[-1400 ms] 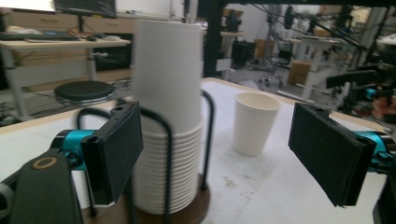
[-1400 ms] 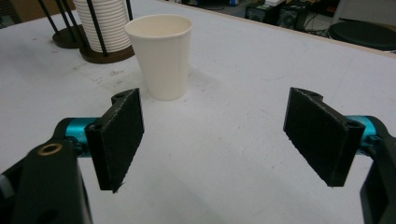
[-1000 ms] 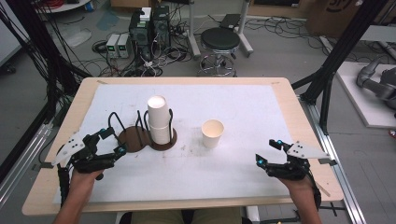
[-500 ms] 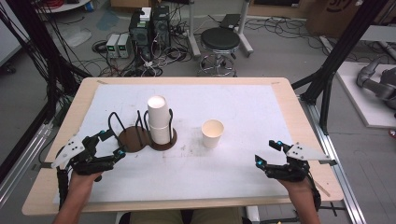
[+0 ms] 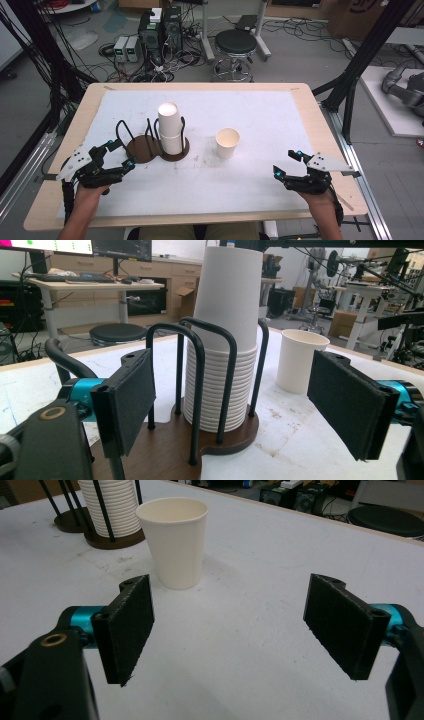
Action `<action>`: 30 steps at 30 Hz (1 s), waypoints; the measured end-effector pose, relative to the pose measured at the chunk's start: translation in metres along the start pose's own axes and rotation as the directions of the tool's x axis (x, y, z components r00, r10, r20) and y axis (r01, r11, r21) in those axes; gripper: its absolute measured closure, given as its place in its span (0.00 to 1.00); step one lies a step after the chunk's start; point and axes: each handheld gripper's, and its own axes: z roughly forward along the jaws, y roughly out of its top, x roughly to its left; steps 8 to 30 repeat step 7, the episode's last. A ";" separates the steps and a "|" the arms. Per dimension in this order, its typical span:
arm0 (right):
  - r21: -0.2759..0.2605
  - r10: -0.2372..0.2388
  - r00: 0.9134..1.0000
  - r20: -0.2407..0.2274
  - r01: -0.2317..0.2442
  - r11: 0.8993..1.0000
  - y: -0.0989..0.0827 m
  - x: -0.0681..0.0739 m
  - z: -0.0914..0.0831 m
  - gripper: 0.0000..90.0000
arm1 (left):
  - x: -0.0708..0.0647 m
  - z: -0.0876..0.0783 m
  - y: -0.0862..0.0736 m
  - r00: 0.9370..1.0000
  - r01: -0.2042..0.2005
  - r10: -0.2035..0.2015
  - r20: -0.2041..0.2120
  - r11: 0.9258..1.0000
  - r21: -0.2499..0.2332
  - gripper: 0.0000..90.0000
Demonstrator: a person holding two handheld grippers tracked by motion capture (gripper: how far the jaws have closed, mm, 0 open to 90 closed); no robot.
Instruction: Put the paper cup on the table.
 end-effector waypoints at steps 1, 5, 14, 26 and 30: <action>-0.002 -0.003 1.000 0.000 0.003 1.000 0.000 0.000 0.000 0.23 | 0.000 0.000 0.000 1.000 0.000 0.000 0.000 1.000 0.000 0.21; -0.002 -0.002 1.000 0.001 0.002 1.000 0.000 0.000 0.001 0.23 | 0.000 0.000 0.000 1.000 -0.001 0.001 0.000 1.000 0.002 0.21; -0.004 -0.003 1.000 0.001 0.003 1.000 0.000 -0.001 0.001 0.23 | 0.000 0.000 -0.001 1.000 0.002 -0.002 -0.002 1.000 0.001 0.21; -0.004 -0.003 1.000 0.001 0.003 1.000 0.000 -0.001 0.001 0.23 | 0.000 0.000 -0.001 1.000 0.002 -0.002 -0.002 1.000 0.001 0.21; -0.004 -0.003 1.000 0.001 0.003 1.000 0.000 -0.001 0.001 0.23 | 0.000 0.000 -0.001 1.000 0.002 -0.002 -0.002 1.000 0.001 0.21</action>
